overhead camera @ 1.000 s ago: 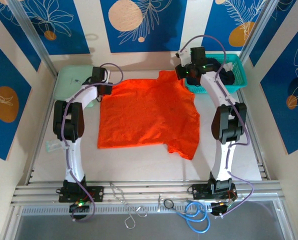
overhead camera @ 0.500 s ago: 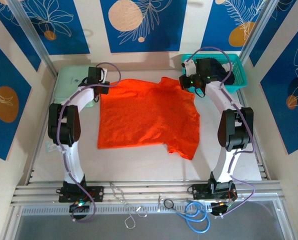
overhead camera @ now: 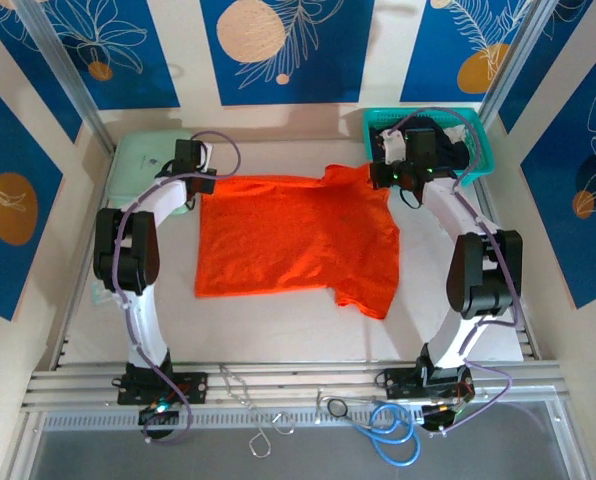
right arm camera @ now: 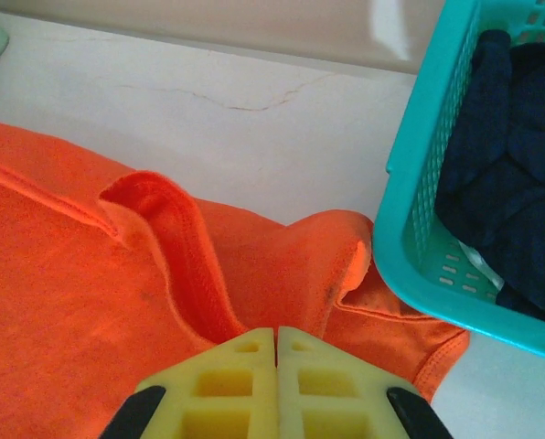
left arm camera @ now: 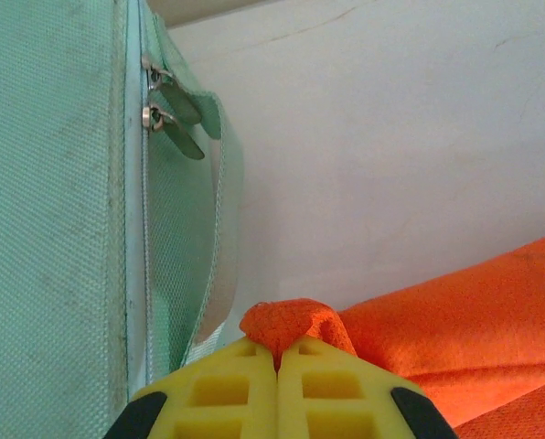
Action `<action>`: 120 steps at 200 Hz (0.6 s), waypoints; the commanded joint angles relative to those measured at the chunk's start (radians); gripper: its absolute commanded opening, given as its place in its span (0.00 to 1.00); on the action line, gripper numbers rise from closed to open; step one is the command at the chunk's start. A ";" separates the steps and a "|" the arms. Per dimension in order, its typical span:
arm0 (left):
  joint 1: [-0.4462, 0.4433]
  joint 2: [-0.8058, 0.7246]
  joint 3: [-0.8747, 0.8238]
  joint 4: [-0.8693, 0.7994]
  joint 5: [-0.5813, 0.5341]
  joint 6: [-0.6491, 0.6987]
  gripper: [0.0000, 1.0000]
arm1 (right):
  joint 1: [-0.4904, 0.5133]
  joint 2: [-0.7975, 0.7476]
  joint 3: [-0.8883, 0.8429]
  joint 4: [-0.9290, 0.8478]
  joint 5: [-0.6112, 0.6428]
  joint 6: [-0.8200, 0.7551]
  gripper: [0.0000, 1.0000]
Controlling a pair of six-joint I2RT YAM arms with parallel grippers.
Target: Fold and stack the t-shirts
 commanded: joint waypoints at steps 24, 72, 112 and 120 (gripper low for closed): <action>0.015 -0.044 -0.031 0.025 -0.021 0.008 0.00 | -0.018 -0.064 -0.073 0.040 -0.040 0.038 0.00; 0.015 -0.063 -0.075 -0.005 -0.008 -0.022 0.00 | -0.017 -0.097 -0.177 0.079 -0.036 0.075 0.00; 0.015 -0.112 -0.136 0.000 0.017 -0.068 0.00 | -0.025 -0.134 -0.239 0.085 -0.027 0.083 0.00; 0.015 -0.119 -0.145 -0.001 0.022 -0.076 0.00 | -0.029 -0.140 -0.251 0.086 -0.028 0.085 0.00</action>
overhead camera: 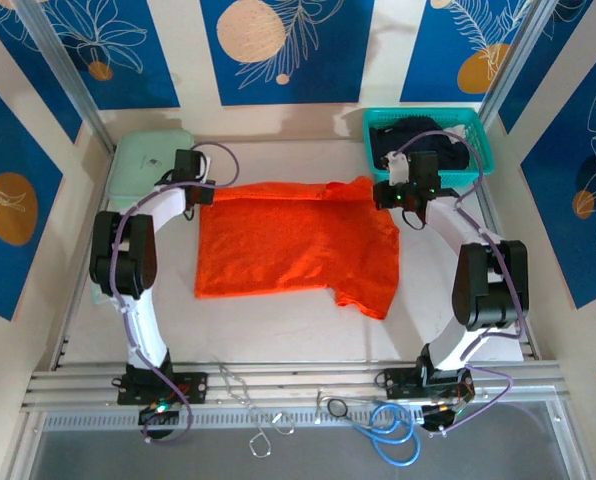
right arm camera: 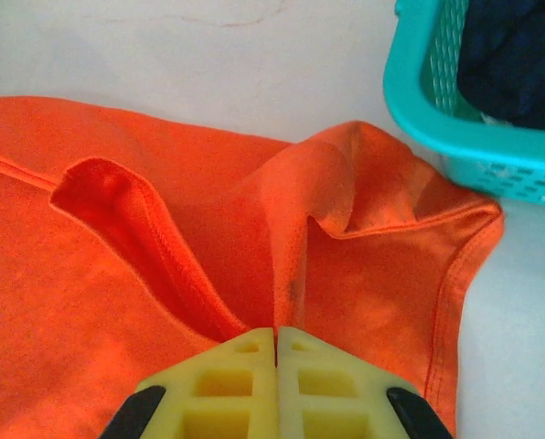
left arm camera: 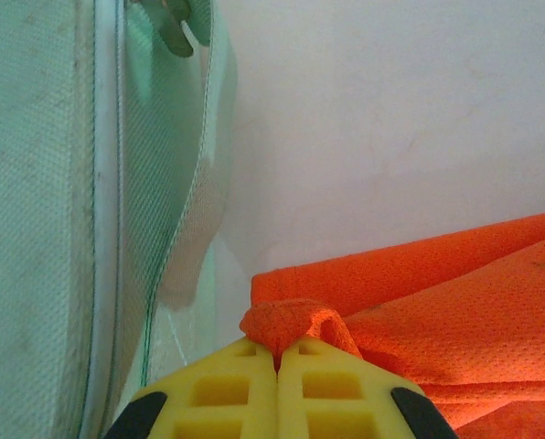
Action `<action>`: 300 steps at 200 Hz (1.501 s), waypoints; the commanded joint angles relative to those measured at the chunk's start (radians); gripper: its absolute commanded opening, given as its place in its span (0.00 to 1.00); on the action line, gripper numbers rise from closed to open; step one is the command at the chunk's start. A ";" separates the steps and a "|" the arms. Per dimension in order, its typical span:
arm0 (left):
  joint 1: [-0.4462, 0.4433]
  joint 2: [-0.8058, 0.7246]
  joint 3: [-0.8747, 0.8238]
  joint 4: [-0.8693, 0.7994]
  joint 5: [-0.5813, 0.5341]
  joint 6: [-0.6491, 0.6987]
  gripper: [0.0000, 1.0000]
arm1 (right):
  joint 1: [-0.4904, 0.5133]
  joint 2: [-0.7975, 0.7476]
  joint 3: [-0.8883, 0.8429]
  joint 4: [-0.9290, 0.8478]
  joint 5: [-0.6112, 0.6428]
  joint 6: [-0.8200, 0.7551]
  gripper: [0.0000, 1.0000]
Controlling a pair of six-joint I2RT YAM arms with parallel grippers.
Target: Fold and stack the t-shirts
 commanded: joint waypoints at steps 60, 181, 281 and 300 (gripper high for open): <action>0.011 -0.058 -0.042 -0.060 0.035 -0.069 0.07 | -0.005 -0.062 -0.124 0.047 -0.048 0.050 0.00; -0.031 -0.191 -0.081 -0.128 0.028 -0.078 0.44 | 0.079 0.068 -0.114 -0.141 0.125 0.047 0.00; -0.128 0.036 0.213 -0.358 0.023 -0.087 0.34 | 0.081 -0.021 0.054 -0.357 0.172 0.090 0.45; -0.142 0.119 0.263 -0.389 -0.028 -0.128 0.22 | 0.078 -0.011 0.127 -0.387 0.168 0.141 0.36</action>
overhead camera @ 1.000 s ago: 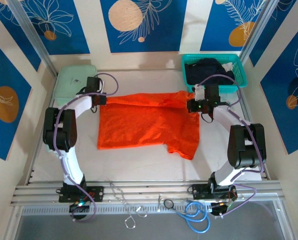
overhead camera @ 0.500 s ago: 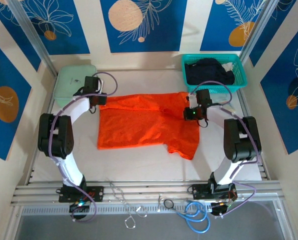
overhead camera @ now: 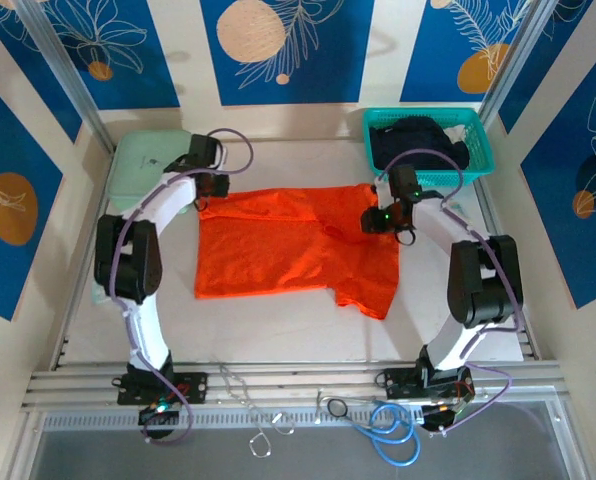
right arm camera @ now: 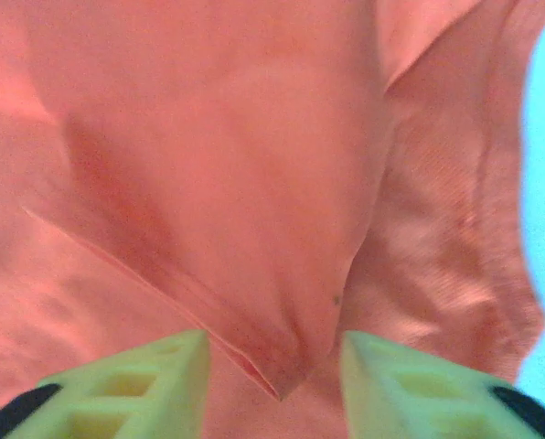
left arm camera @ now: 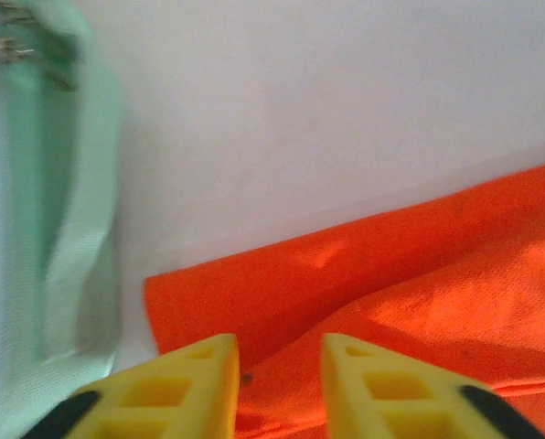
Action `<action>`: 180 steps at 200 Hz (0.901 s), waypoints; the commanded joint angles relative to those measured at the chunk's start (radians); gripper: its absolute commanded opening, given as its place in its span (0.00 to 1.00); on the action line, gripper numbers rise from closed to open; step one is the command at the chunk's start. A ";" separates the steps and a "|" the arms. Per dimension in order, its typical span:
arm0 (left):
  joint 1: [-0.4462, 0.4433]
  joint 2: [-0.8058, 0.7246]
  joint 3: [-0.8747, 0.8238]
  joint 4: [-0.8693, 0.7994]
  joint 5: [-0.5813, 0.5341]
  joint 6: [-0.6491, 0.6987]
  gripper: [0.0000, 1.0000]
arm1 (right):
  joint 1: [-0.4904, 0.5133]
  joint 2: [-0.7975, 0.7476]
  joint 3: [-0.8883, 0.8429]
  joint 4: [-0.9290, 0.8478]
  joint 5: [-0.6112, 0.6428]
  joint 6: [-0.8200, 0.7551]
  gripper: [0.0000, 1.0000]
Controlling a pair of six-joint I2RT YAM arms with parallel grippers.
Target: Fold and stack the t-shirts
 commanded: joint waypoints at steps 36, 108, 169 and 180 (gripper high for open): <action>-0.022 0.163 0.054 -0.132 -0.105 -0.145 0.10 | 0.011 0.112 0.229 -0.096 -0.029 0.183 0.23; -0.025 0.124 -0.023 -0.196 -0.133 -0.253 0.08 | 0.015 0.362 0.340 -0.109 0.012 0.295 0.10; -0.033 0.099 -0.026 -0.136 -0.058 -0.233 0.07 | 0.022 0.301 0.186 -0.119 0.006 0.332 0.08; -0.039 0.100 -0.016 -0.135 -0.062 -0.214 0.07 | 0.020 0.285 0.164 -0.136 0.020 0.335 0.08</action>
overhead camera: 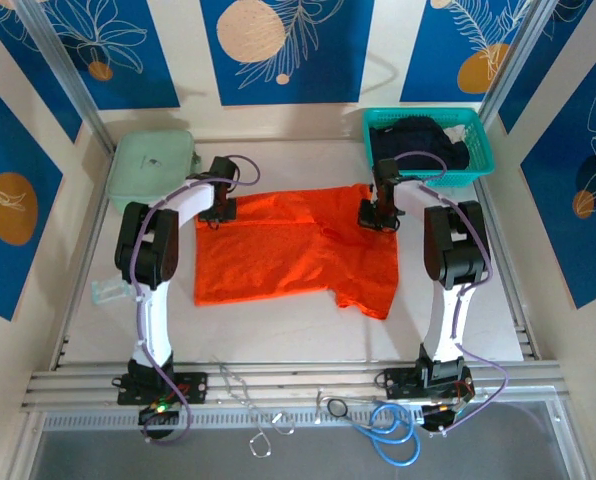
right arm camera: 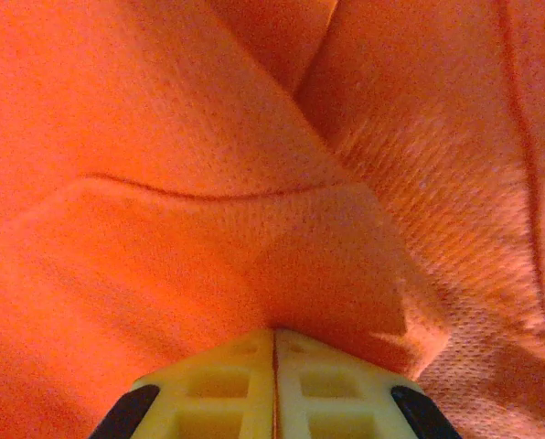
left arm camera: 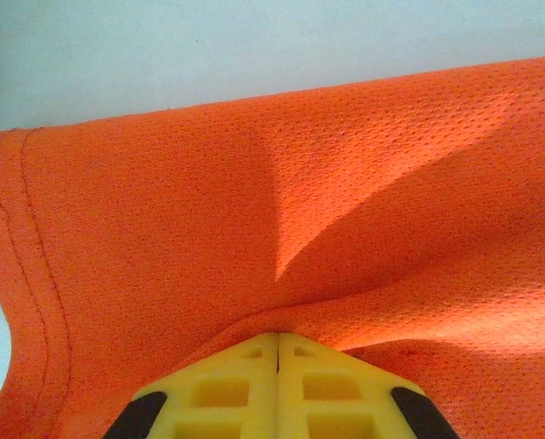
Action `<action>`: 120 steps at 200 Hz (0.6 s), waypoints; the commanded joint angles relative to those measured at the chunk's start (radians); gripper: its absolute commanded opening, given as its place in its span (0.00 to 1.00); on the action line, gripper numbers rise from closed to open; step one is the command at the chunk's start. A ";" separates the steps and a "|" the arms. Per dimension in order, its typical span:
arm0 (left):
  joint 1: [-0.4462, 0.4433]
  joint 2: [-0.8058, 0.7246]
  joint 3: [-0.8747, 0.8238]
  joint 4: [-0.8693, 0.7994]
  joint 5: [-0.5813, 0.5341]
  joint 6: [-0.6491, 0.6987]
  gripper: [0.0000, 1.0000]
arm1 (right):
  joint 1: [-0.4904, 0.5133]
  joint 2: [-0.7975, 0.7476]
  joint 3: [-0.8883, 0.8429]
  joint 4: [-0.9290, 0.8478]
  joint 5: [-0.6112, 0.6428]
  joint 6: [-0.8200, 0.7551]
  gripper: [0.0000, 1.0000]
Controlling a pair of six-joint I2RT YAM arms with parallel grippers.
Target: Fold and stack the t-shirts
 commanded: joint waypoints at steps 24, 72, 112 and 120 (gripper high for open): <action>-0.013 -0.028 0.023 -0.012 0.025 0.051 0.07 | -0.007 -0.106 -0.105 -0.074 0.033 0.025 0.08; -0.054 -0.157 0.041 -0.029 0.095 0.085 0.19 | 0.003 -0.252 -0.138 -0.079 -0.001 -0.014 0.14; -0.104 -0.322 0.167 -0.258 -0.010 0.068 0.31 | 0.002 -0.399 -0.126 -0.134 -0.008 -0.042 0.23; -0.104 -0.350 0.176 -0.321 -0.034 0.040 0.32 | -0.001 -0.430 -0.128 -0.145 -0.013 -0.052 0.25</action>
